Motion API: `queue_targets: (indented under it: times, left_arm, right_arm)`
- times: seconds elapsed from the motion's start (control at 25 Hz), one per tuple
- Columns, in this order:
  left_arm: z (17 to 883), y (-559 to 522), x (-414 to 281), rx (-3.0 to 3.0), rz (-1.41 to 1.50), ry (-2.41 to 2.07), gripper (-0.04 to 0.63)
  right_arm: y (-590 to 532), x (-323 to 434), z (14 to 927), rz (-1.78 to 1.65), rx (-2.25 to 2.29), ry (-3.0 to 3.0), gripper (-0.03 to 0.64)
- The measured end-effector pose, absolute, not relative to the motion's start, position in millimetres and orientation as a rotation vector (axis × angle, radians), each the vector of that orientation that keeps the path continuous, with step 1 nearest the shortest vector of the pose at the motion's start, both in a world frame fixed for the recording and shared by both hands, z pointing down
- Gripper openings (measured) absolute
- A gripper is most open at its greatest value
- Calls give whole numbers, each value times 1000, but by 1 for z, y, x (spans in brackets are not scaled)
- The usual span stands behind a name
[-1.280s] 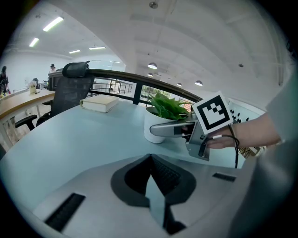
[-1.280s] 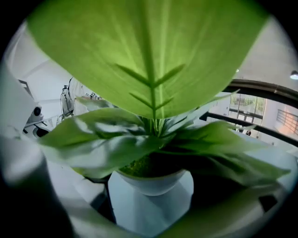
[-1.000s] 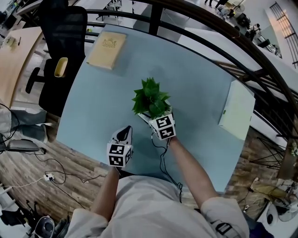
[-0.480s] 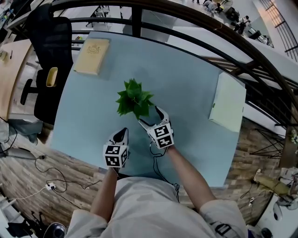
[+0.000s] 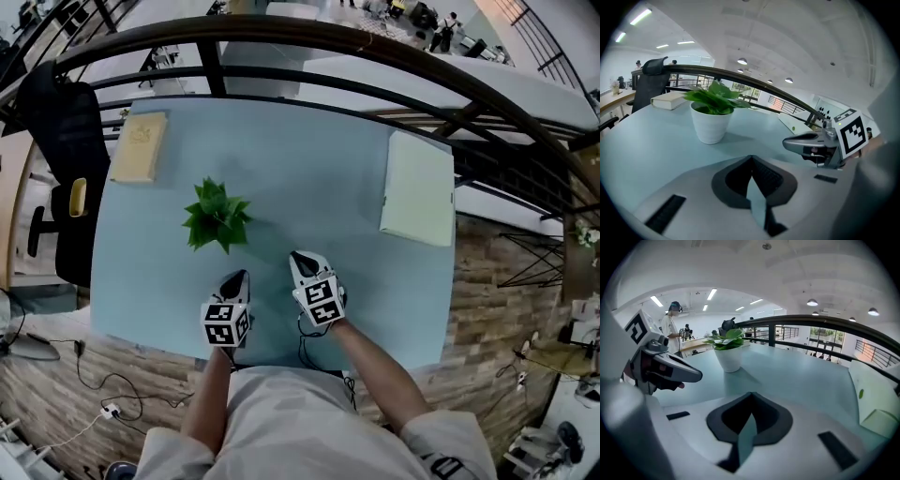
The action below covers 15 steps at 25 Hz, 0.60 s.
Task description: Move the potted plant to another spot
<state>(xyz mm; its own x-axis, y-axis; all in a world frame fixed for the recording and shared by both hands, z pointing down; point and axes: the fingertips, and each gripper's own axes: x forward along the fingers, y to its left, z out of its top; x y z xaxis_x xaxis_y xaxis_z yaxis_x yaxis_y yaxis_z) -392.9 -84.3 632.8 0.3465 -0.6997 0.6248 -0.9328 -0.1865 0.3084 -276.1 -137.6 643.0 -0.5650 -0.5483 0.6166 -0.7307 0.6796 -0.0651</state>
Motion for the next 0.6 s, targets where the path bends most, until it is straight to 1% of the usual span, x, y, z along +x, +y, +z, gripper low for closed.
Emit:
queue_targets:
  times: [0.24,0.36,0.6]
  left_arm:
    - [624,-86,-334,2021,468,-1337,11]
    - [613,-86,-308,2067,423,-1303,11]
    - [592,-84,-274,2125,427,-1282,11]
  right_arm:
    - [-112,-217,641,453,1033,-2297,3]
    - [-104,-191,629,449,1071,-2288,3]
    - [-92,-148,607,416,1164,-2291,3]
